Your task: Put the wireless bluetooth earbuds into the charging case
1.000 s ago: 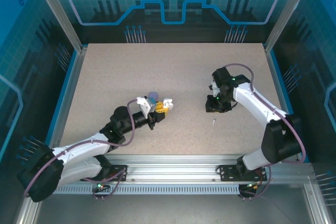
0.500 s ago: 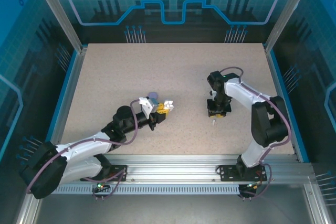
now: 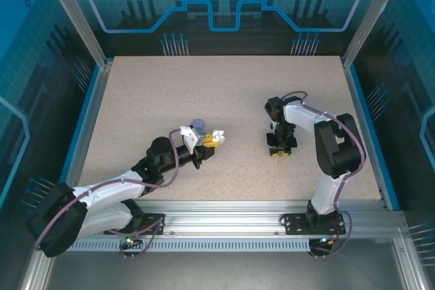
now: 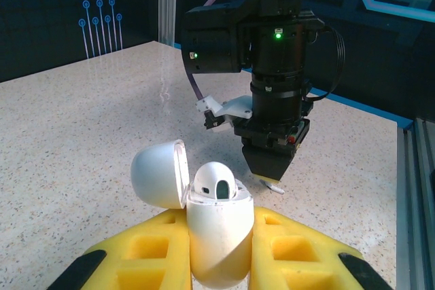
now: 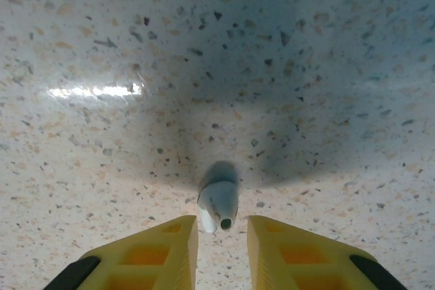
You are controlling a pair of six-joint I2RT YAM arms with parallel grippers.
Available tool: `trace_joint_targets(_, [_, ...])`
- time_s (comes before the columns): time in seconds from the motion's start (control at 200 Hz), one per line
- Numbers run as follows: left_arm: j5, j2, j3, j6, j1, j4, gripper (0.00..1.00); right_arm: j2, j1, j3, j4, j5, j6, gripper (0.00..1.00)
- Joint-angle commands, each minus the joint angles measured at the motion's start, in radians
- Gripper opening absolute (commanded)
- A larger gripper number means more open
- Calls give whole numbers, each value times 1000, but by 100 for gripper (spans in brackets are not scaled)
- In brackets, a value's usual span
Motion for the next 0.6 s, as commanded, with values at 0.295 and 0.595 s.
trace_joint_targets(0.295, [-10, -7, 8, 17, -7, 6, 19, 55, -13, 21, 15, -11, 7, 27])
trace_joint_targets(0.595, [-12, -7, 10, 19, -7, 2, 19, 89, -15, 14, 36, -17, 1, 19])
